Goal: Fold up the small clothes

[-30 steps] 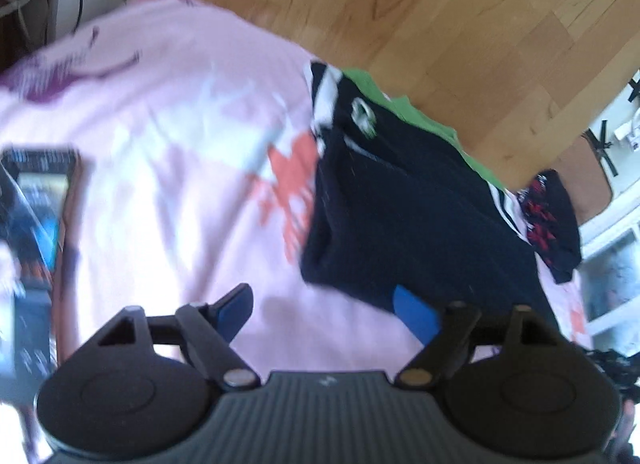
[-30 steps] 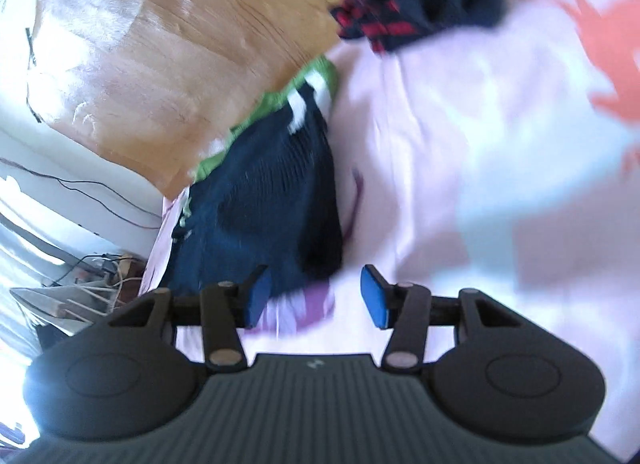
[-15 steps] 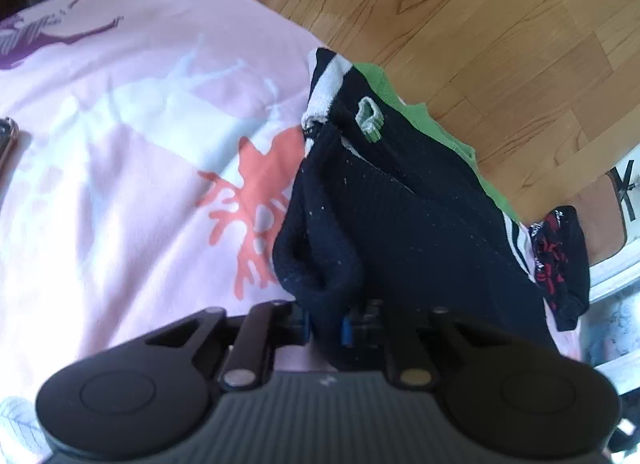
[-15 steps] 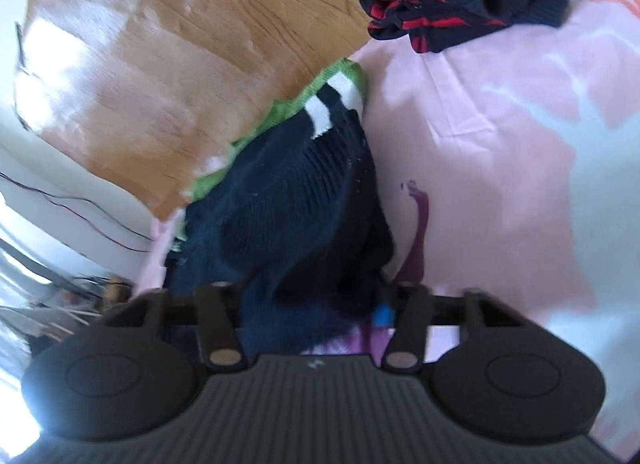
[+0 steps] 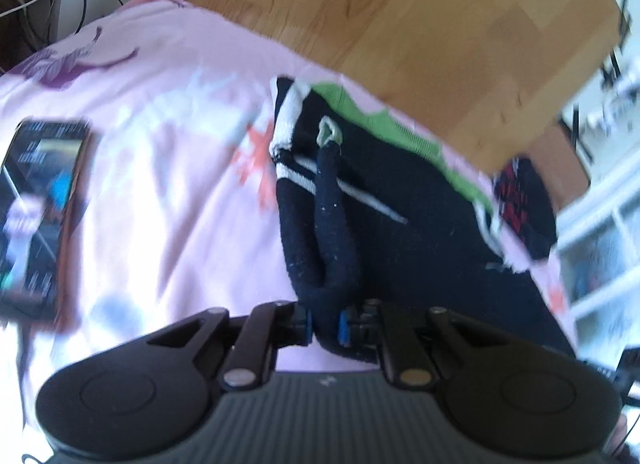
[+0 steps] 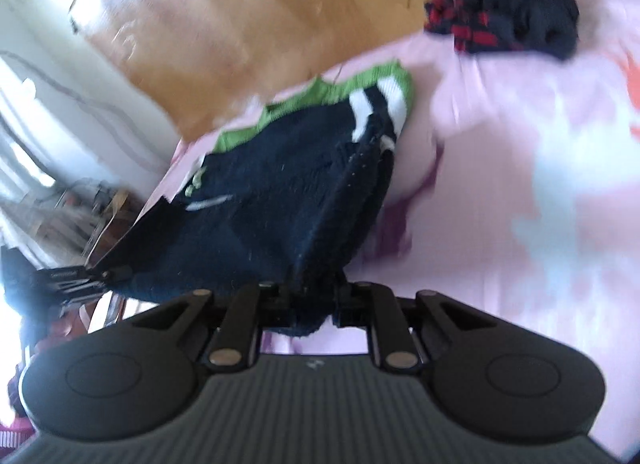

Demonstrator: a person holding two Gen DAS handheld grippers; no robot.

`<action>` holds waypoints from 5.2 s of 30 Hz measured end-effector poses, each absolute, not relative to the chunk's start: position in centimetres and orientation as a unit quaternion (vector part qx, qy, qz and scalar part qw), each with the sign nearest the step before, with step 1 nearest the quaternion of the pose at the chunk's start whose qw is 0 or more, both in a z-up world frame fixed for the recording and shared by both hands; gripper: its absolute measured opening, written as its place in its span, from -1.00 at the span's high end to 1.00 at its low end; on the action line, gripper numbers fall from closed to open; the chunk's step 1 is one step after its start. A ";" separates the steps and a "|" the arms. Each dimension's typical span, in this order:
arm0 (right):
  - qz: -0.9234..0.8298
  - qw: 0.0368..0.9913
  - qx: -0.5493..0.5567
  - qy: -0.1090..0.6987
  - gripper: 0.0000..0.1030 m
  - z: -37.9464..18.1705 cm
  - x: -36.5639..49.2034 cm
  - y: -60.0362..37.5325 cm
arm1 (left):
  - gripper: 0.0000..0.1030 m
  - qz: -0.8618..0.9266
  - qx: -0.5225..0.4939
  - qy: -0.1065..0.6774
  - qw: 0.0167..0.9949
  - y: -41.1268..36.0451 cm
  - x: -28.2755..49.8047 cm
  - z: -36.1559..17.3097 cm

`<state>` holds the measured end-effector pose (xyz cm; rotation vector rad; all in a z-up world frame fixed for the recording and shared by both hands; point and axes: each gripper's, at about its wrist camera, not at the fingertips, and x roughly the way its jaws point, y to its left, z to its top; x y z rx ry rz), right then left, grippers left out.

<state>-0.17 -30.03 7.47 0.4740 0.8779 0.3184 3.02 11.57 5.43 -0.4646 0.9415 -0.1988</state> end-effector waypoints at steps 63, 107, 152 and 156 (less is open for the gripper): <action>0.259 0.928 -0.057 0.263 0.69 10.9 1.7 -18.5 | 0.82 -0.182 -0.015 0.325 0.928 0.3 4.2 11.0; 0.044 0.955 0.038 0.290 0.76 5.8 4.5 -23.0 | 0.31 -0.143 -0.011 0.327 0.934 0.1 7.0 4.1; 0.066 0.955 0.071 0.279 0.74 4.9 4.3 -22.1 | 0.13 -0.147 -0.004 0.282 0.948 -0.3 5.3 3.2; 0.070 0.955 0.077 0.277 0.55 5.4 4.1 -22.4 | 0.10 -0.148 -0.004 0.283 0.948 -0.3 5.3 3.2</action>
